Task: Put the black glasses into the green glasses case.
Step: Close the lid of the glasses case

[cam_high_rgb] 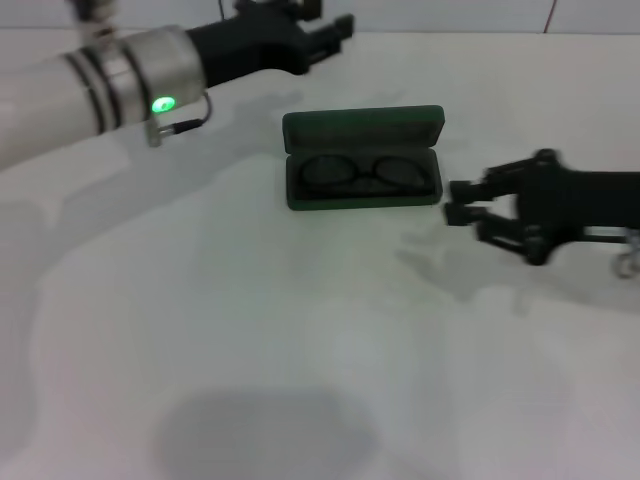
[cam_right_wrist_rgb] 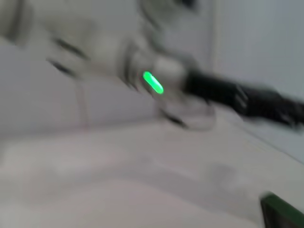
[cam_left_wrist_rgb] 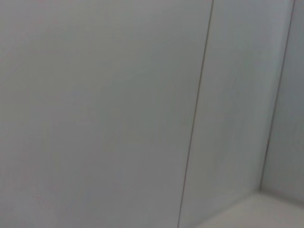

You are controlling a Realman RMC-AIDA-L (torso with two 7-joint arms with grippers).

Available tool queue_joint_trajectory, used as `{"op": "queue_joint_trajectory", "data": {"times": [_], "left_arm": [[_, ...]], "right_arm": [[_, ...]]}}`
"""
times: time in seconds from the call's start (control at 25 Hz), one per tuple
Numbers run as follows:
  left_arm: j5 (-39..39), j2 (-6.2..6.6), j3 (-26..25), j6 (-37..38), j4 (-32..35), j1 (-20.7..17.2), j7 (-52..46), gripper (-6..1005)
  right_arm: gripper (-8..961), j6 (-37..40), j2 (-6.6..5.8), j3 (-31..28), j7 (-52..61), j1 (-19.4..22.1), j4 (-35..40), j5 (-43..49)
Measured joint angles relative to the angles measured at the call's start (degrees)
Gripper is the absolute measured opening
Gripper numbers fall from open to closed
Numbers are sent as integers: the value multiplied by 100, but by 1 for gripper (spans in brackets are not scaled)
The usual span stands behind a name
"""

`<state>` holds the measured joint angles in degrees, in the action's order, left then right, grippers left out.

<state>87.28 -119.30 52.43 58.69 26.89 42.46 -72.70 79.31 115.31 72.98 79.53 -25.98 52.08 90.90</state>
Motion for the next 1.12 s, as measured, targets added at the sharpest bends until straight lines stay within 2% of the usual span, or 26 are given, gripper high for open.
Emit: {"op": "queue_joint_trajectory", "data": {"times": [0.08, 0.12, 0.28, 0.44, 0.64, 0.88, 1.12], "left_arm": [[50, 0, 115, -161, 0, 58, -71, 530], [311, -9, 479, -626, 0, 277, -325, 530], [644, -37, 1025, -1338, -8, 510, -714, 530], [676, -42, 1535, -1916, -17, 581, -998, 530], [682, -49, 2061, -2094, -34, 705, -1252, 530], [868, -50, 2243, -2121, -44, 715, -1462, 531], [834, -60, 2652, -2087, 48, 558, -1585, 531]], "right_arm": [[221, 919, -26, -823, -136, -118, -461, 14], [222, 1254, -48, -1177, -222, -152, -685, 14], [226, 1688, -39, -1759, -498, -106, -988, -8], [229, 1703, -5, -1754, -620, -34, -1010, 33], [439, 1652, -1, -1757, -647, -49, -1051, 77], [535, 1646, -2, -1716, -650, -92, -1055, 107], [536, 1575, -33, -1723, -650, -68, -1071, 147]]}}
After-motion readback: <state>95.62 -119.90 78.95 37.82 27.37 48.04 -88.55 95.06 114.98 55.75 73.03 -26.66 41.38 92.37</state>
